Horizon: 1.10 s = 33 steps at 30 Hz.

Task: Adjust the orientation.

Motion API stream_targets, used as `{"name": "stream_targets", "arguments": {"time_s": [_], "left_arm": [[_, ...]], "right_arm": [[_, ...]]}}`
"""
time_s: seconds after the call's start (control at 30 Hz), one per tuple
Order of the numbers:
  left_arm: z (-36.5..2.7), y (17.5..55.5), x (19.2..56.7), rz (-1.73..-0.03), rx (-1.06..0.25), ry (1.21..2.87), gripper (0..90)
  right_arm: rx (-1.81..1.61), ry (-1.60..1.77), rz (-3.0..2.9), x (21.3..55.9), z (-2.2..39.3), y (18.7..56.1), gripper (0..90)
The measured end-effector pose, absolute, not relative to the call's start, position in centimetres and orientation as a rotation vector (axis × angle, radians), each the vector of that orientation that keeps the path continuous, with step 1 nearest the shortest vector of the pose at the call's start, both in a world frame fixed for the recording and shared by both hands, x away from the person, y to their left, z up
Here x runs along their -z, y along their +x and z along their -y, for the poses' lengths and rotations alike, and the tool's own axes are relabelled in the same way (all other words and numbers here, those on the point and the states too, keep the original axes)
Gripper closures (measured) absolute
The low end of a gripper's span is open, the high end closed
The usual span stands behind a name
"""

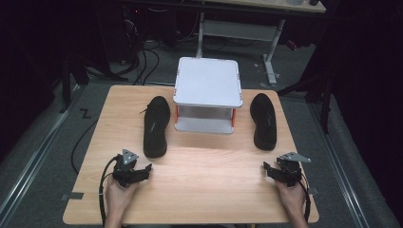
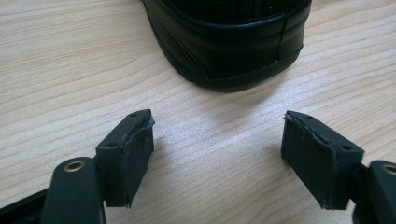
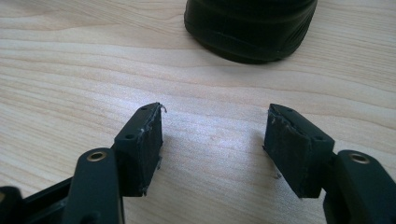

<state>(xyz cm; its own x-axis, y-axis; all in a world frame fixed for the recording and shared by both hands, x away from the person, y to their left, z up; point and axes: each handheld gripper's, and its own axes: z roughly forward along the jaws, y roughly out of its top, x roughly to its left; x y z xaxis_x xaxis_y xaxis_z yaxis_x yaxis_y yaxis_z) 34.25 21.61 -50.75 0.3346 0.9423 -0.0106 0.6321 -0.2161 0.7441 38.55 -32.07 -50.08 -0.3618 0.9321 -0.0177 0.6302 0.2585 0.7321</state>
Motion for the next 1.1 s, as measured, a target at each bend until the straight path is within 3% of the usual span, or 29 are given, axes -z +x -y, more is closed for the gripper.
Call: {"name": "stream_targets", "arguments": {"time_s": [0.57, 1.1], "left_arm": [[-21.9, 34.0, 50.3, -1.367, -0.577, 1.91, 26.1], [-20.0, 35.0, 46.4, -1.256, -0.594, 1.867, 24.3]], "right_arm": [[-0.896, 1.408, -2.091, 50.1, 32.0, 38.6, 36.4], [-0.898, 1.404, -2.097, 50.1, 32.0, 38.6, 35.9]]}}
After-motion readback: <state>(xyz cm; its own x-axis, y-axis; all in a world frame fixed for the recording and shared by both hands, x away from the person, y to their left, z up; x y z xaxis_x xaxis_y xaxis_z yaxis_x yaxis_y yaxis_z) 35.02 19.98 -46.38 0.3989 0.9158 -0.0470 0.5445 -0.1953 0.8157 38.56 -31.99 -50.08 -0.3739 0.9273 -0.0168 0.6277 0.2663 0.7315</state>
